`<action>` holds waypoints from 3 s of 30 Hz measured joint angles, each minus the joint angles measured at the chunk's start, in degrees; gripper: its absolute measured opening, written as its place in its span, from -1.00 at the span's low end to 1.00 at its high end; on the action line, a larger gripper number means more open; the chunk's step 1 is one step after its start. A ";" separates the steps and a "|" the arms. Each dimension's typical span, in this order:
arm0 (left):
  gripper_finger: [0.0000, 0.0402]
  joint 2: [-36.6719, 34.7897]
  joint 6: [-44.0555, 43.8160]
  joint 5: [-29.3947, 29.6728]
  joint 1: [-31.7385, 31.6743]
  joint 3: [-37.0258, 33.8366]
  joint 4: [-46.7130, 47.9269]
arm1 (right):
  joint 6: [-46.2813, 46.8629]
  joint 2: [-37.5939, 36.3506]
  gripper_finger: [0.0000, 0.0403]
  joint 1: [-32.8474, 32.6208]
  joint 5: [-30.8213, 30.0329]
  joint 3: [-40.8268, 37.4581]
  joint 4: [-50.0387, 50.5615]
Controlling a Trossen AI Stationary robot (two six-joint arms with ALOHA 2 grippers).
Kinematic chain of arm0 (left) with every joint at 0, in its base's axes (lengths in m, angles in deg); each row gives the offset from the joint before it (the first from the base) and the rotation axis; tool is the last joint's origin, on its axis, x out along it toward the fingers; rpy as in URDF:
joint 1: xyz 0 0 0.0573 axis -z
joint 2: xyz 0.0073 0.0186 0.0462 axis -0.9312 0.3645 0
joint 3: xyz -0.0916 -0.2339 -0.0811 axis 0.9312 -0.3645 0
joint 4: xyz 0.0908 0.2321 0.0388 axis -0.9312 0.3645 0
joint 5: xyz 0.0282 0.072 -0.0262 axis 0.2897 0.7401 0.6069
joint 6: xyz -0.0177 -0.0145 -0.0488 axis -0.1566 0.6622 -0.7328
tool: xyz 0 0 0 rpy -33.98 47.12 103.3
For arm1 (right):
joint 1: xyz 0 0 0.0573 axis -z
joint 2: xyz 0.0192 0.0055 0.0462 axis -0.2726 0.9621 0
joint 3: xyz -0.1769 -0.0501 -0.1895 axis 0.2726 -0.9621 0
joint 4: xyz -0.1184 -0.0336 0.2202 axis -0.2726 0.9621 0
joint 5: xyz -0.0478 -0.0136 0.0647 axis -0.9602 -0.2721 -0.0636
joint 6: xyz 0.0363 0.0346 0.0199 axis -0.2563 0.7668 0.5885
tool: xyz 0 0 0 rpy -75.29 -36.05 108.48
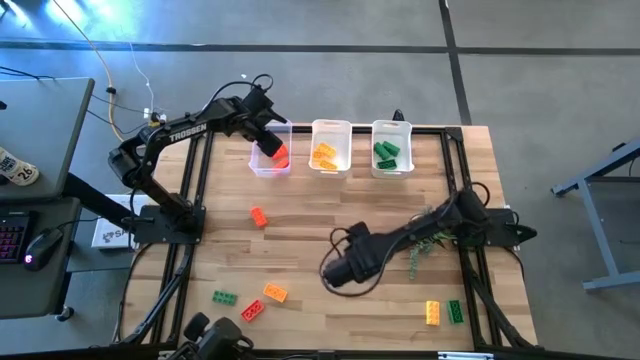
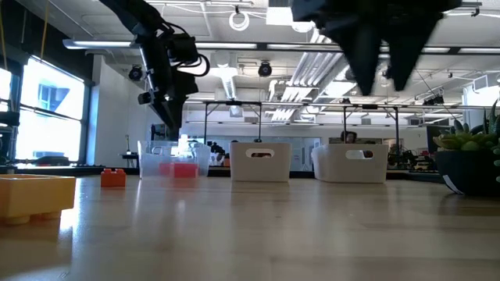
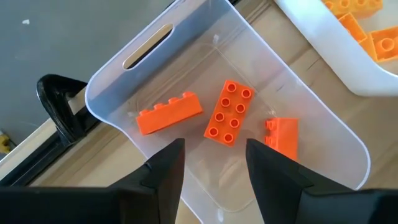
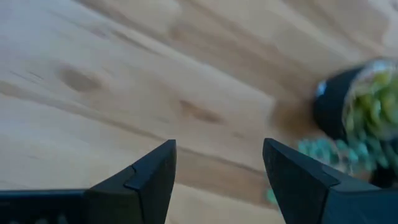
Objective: Sort & place blocks by color
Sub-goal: Put the yellow game piece into the left white bin
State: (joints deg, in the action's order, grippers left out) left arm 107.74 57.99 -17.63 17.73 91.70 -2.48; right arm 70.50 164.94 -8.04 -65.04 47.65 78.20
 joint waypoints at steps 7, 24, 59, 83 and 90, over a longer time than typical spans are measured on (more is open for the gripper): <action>-0.22 0.00 -1.01 -0.04 0.72 0.02 0.00 | 10.26 -4.36 0.12 -5.36 6.02 -8.73 -0.15; -0.22 0.00 -1.01 -0.12 3.36 0.04 -0.01 | 39.67 -18.62 0.12 -21.82 9.03 -30.82 -18.85; -0.22 -0.02 -4.46 -0.01 8.26 0.04 0.20 | 41.82 -10.54 0.12 -32.82 16.22 -31.33 -25.91; -0.22 -0.04 -4.46 -0.02 8.31 0.04 1.01 | 42.55 -8.55 0.12 -32.81 22.14 -39.26 -40.37; -0.22 -0.04 -4.46 -0.02 8.31 0.07 1.28 | 41.82 -8.39 -0.07 -32.44 22.11 -39.42 -40.05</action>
State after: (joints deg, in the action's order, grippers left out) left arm 107.69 53.53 -17.65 26.04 91.76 -1.20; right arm 112.33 156.54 -40.48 -42.93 8.23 38.15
